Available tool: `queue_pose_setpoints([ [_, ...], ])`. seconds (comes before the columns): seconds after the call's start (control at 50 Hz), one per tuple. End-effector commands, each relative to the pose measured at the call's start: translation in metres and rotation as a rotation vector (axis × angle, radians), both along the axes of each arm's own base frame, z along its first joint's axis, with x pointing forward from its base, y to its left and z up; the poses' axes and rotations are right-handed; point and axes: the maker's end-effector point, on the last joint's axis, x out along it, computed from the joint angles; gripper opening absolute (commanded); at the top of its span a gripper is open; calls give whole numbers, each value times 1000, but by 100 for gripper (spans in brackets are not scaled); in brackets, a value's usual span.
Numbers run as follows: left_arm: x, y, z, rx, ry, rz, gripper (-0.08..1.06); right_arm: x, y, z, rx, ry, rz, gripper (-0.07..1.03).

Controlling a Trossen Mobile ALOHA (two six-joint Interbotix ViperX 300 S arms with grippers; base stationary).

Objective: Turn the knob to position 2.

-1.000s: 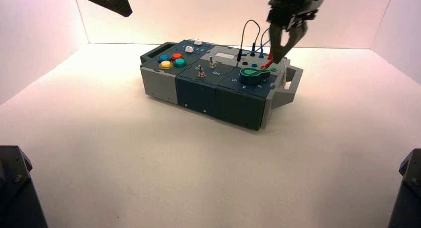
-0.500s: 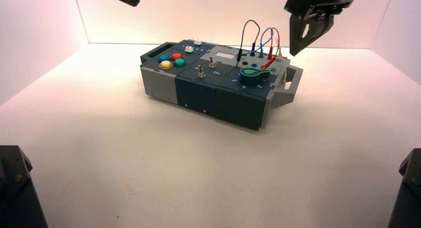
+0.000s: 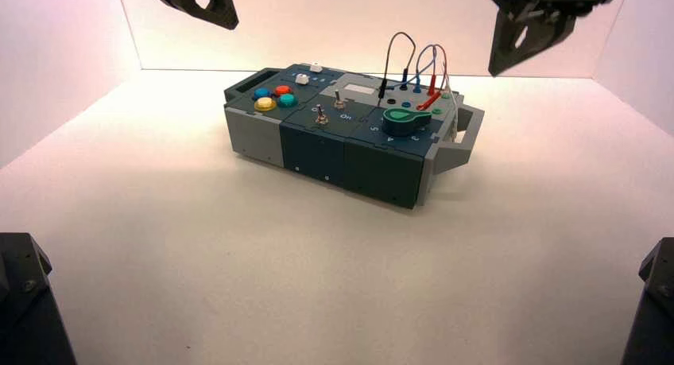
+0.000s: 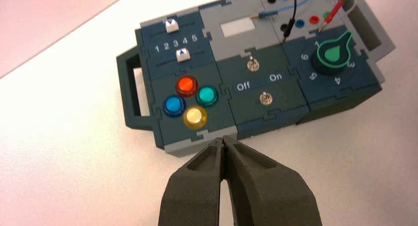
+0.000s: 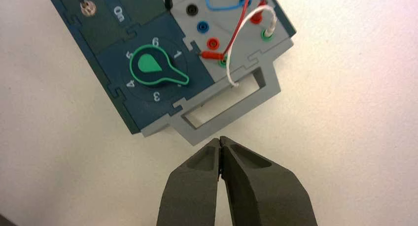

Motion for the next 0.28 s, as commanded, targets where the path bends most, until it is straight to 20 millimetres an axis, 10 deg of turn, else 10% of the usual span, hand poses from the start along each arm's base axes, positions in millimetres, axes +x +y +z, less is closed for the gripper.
queue_pose_setpoints([
  [0.02, 3, 6, -1, 0, -13, 23, -3, 6, 1, 3, 7, -13, -9, -2],
  [0.28, 9, 15, -1, -1, -20, 59, -3, 5, 1, 9, 15, -33, -9, -2],
])
